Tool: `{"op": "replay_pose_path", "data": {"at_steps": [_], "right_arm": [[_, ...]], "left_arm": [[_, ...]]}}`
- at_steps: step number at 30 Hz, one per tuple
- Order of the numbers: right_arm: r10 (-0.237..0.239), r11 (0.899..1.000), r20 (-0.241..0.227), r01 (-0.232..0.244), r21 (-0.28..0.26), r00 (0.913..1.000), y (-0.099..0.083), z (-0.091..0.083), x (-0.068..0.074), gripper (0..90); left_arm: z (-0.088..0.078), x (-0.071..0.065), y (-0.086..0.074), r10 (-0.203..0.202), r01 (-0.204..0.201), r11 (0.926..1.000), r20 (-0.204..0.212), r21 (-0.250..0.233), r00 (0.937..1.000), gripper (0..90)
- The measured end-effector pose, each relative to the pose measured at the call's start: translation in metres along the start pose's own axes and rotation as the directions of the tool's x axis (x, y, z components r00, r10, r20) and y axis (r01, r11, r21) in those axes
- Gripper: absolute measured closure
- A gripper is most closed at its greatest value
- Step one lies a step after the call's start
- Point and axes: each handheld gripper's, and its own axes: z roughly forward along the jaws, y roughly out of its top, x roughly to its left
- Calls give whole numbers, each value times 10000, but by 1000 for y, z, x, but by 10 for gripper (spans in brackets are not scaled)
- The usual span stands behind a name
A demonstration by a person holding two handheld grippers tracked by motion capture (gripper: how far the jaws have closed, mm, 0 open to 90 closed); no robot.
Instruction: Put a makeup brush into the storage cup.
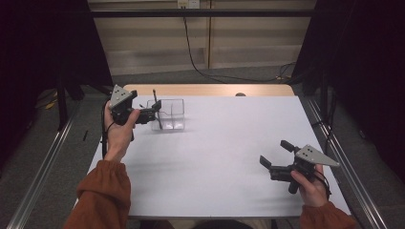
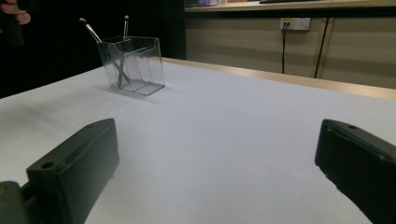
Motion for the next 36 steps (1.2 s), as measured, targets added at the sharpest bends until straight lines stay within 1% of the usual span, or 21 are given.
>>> {"op": "replay_pose_path", "data": {"at_steps": [2, 3, 4, 6, 7, 8, 9, 11, 12, 16, 18, 20, 22, 23, 25, 26, 28, 31, 34, 36], "right_arm": [[-23, 10000, 13, 23, 0, 10000, 0, -1, 0, 0], [-70, 10000, 55, 70, 11, 10000, -1, -2, 1, 0], [-84, 10000, 49, 84, -7, 10000, -1, -2, 1, 0], [-96, 9999, 59, 96, -40, 9999, 0, -3, 2, 0], [-116, 9999, 62, 117, -51, 9999, 0, -3, 2, 0], [-99, 9999, 70, 99, -26, 9999, 0, -3, 2, 0], [-93, 10000, 77, 93, -20, 9999, -1, -3, 2, 0], [-191, 9998, 71, 190, 18, 9998, -1, -3, 2, 0], [-153, 9999, 75, 153, 11, 9999, -1, -3, 2, 0], [-112, 9999, 90, 112, -11, 9999, -1, -4, 1, 0], [-165, 9999, 104, 165, 11, 9998, -1, -3, 2, 0], [-222, 9998, 118, 222, 15, 9997, -1, -3, 2, 0], [-217, 9998, 107, 217, 20, 9997, -1, -3, 1, 0], [-194, 9998, 104, 194, 10, 9998, -1, -3, 2, 0], [-129, 9999, 91, 129, -19, 9999, -1, -4, 2, 0], [-174, 9998, 92, 174, -20, 9998, -1, -4, 2, 0], [-223, 9998, 57, 223, 9, 9997, -1, -4, 1, 0], [-207, 9998, 68, 207, 1, 9998, -1, -5, 1, 0], [-171, 9999, 89, 171, -21, 9998, -1, -6, 1, 0], [-173, 9999, 118, 173, -11, 9998, -1, -6, 1, 0]], "left_arm": [[-6, 0, 0, -29, 29, 10000, 69, -9, 10000, 16], [-9, 0, -1, 31, -31, 10000, 67, -1, 10000, 16], [-12, 0, -2, -11, 11, 10000, 29, -47, 10000, 16], [-16, 2, -4, -362, 362, 9993, 54, -33, 9993, 19], [-19, 2, -5, -400, 400, 9992, 62, -22, 9992, 18], [-22, 2, -6, -325, 325, 9995, 59, -61, 9995, 17], [-26, 2, -8, -133, 134, 9999, 99, -30, 9999, 17], [-34, 1, -11, -47, 48, 9999, 162, -106, 9999, 17], [-38, 0, -12, -60, 64, 9999, 236, -147, 9997, 16], [-50, 0, -19, -11, 15, 9997, 186, -227, 9998, 15], [-54, -2, -24, -90, 93, 9998, 170, -175, 9998, 15], [-57, -5, -28, -80, 84, 9998, 180, -195, 9998, 14], [-59, -9, -31, 28, -23, 9998, 268, -173, 9996, 14], [-61, -11, -33, 109, -102, 9998, 396, -189, 9992, 14], [-64, -14, -37, 171, -162, 9996, 424, -220, 9990, 14], [-65, -15, -39, 241, -232, 9995, 470, -195, 9986, 14], [-67, -17, -42, 60, -48, 9997, 506, -226, 9987, 15], [-71, -20, -47, 146, -142, 9999, 520, -92, 9985, 17], [-76, -22, -52, -135, 143, 9998, 616, -122, 9980, 17], [-80, -24, -56, -93, 105, 9998, 661, -178, 9978, 17]]}}
